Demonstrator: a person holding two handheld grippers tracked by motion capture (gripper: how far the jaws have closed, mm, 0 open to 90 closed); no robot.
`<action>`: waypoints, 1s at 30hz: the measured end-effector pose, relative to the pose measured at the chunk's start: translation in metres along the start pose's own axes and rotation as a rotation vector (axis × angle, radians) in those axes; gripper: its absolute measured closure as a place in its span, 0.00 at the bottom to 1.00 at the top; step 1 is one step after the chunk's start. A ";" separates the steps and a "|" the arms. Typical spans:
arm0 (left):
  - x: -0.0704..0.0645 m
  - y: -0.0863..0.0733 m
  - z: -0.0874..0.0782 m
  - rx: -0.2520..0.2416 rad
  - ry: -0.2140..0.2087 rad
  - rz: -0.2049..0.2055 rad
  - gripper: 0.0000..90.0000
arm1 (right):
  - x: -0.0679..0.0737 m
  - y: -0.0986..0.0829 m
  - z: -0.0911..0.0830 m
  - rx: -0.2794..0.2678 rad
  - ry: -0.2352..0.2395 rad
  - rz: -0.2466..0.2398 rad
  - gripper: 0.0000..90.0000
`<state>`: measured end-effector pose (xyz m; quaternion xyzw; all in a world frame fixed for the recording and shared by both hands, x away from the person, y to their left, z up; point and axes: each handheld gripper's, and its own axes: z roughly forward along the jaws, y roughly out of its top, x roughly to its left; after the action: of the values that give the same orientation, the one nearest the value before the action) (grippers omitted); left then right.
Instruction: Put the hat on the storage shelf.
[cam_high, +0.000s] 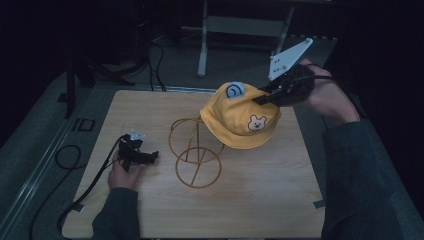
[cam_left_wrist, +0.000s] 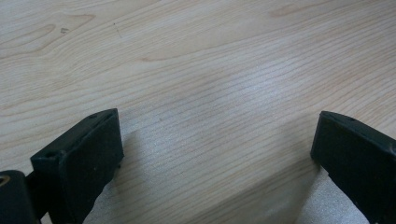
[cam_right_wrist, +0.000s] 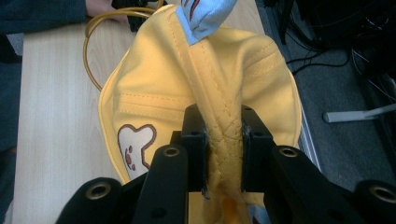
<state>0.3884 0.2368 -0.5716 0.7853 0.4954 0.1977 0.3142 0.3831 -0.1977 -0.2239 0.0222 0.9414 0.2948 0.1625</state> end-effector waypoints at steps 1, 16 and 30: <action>0.000 0.000 0.000 0.000 0.000 0.000 0.02 | 0.000 0.001 0.000 0.001 0.000 -0.002 0.84; 0.000 0.000 0.000 0.000 0.000 0.000 0.02 | 0.005 0.021 0.015 -0.026 0.029 -0.031 0.85; 0.000 0.000 0.000 -0.002 0.001 -0.002 0.02 | 0.009 0.044 0.031 -0.020 0.068 -0.055 0.85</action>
<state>0.3884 0.2367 -0.5717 0.7845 0.4962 0.1982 0.3148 0.3823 -0.1429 -0.2260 -0.0151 0.9437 0.3000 0.1386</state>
